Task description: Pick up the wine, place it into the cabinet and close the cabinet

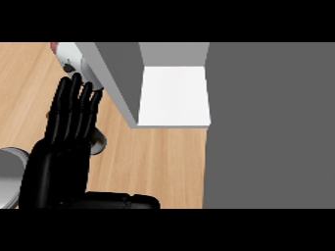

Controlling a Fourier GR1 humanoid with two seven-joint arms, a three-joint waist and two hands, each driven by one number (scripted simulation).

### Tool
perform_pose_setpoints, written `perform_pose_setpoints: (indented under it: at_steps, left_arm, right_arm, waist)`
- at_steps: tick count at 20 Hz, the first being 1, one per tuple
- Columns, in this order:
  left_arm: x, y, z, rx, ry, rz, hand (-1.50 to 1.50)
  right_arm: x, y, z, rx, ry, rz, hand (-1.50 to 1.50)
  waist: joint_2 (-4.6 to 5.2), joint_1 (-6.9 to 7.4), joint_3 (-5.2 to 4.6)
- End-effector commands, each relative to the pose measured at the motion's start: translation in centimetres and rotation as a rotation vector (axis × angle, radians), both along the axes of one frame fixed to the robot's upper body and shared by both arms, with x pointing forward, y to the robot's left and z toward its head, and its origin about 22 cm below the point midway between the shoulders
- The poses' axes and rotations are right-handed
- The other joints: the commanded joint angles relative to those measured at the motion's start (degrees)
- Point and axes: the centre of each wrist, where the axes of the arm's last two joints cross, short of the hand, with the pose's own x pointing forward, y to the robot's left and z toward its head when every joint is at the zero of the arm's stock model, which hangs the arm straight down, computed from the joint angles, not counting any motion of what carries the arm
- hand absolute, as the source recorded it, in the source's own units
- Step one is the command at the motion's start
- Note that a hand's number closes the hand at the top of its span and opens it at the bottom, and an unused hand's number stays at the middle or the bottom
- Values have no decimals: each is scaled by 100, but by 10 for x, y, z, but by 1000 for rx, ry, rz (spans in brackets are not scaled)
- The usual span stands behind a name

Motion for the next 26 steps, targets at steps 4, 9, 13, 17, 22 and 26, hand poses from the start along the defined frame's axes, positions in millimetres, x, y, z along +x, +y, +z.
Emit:
perform_pose_setpoints:
  at_steps: [4, 9, 13, 17, 22, 26]
  left_arm:
    - [-7, 3, 25, -37, -2, 31, -150]
    - [-20, 3, 30, -36, 13, 72, -150]
    - [-33, -2, 29, -46, 25, 105, -150]
    - [-33, 22, 35, -40, 23, 141, -150]
    - [-14, 45, 36, -16, 17, 205, -150]
    - [-18, 67, 32, 0, 40, 221, -150]
  right_arm:
    - [-22, -13, 16, 6, -6, 24, -150]
    - [-10, 2, 27, 23, -24, 2, -150]
    - [-24, 4, 34, 3, -17, 1, -150]
    - [-20, 9, 33, 14, -18, -9, -150]
    - [-27, 0, 38, 2, -24, -2, -150]
    - [-33, 1, 29, 35, -10, -36, -150]
  waist:
    - [-1, -14, 1]
    - [-1, 15, -1]
    - [-7, 1, -1]
    - [-3, 7, -2]
    - [0, -22, -2]
    - [-4, -30, -2]
